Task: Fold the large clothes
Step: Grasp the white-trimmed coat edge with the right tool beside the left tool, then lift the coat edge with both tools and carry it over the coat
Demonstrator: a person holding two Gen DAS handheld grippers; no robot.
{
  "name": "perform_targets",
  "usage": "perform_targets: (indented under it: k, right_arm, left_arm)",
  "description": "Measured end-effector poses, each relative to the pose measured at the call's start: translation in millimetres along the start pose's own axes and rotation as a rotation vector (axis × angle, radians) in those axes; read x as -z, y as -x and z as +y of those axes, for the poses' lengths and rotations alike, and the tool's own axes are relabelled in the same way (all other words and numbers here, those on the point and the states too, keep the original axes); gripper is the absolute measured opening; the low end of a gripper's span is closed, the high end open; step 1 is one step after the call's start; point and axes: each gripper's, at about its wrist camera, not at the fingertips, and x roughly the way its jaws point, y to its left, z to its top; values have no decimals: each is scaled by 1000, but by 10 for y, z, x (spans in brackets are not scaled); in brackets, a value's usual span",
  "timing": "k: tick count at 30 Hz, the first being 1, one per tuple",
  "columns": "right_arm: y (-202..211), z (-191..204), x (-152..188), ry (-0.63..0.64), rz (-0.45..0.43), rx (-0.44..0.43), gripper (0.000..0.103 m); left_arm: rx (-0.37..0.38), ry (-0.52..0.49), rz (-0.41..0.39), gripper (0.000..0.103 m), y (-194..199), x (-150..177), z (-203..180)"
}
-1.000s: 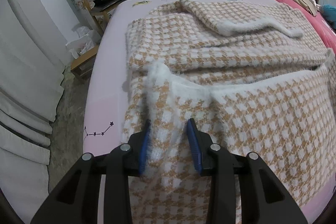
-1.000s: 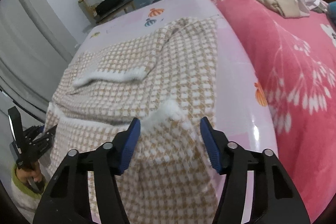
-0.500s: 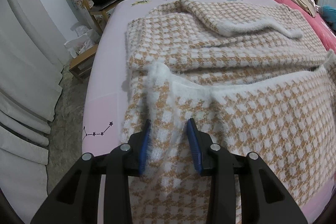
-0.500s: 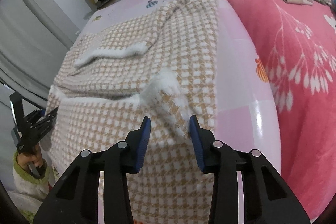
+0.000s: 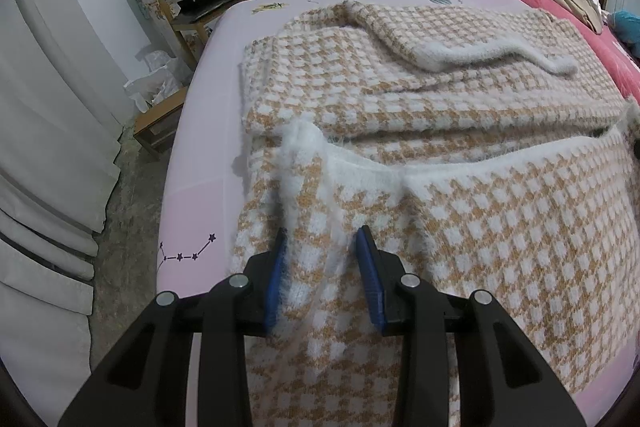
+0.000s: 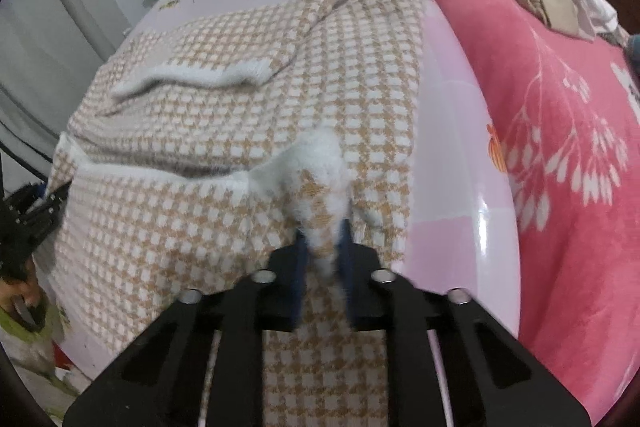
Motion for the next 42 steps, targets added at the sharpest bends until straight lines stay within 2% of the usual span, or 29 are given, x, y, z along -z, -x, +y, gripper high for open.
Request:
perform_targets:
  k: [4, 5, 10, 11, 13, 15, 17, 20, 22, 23, 24, 25, 26, 28, 34, 35, 40, 42]
  right_arm:
    - [157, 145, 69, 22, -57, 45, 5]
    - [228, 183, 97, 26, -79, 56, 5]
    - [628, 273, 263, 11, -179, 75, 5]
    - [734, 286, 297, 4, -207, 73, 5]
    - [918, 302, 341, -4, -258, 71, 5]
    - [1068, 335, 348, -7, -300, 68, 5]
    - [1154, 348, 347, -1, -326, 68, 5]
    - [1087, 311, 304, -1, -313, 68, 5]
    - [1035, 288, 315, -11, -295, 61, 5]
    - [1016, 269, 314, -18, -290, 55, 5]
    - [1006, 247, 309, -26, -289, 47, 5]
    - [1001, 228, 304, -34, -289, 38, 5]
    - [991, 213, 303, -40, -287, 32, 5]
    - [965, 200, 297, -47, -281, 27, 5]
    - [862, 183, 294, -54, -265, 24, 5]
    - [852, 177, 295, -57, -265, 21, 5]
    - [831, 174, 295, -59, -264, 7, 5]
    - [823, 183, 302, -58, -265, 3, 5]
  left_arm:
    - [-1, 21, -34, 34, 62, -1, 54]
    - [-1, 33, -55, 31, 113, 3, 86]
    - [10, 71, -171, 3, 458, 60, 262]
    - [14, 87, -189, 0, 531, 75, 311]
    - [33, 116, -237, 0, 703, 90, 407]
    - [14, 124, -300, 0, 894, 74, 472]
    - [-2, 100, -321, 0, 957, 39, 483]
    - [53, 75, -266, 1, 846, 45, 482]
    - [147, 111, -196, 4, 712, 94, 509]
    - [192, 125, -157, 19, 638, 108, 509]
    - [223, 134, -124, 25, 562, 119, 501]
    - [226, 143, -117, 38, 529, 147, 484]
    - [225, 150, -119, 45, 490, 145, 475]
    - [229, 157, -117, 49, 409, 126, 453]
    - [245, 177, -59, 48, 37, -28, 482]
    - [248, 166, -61, 42, -9, -45, 470]
    - [204, 113, -50, 37, -77, -40, 396]
    - [218, 113, -42, 26, -78, -13, 384]
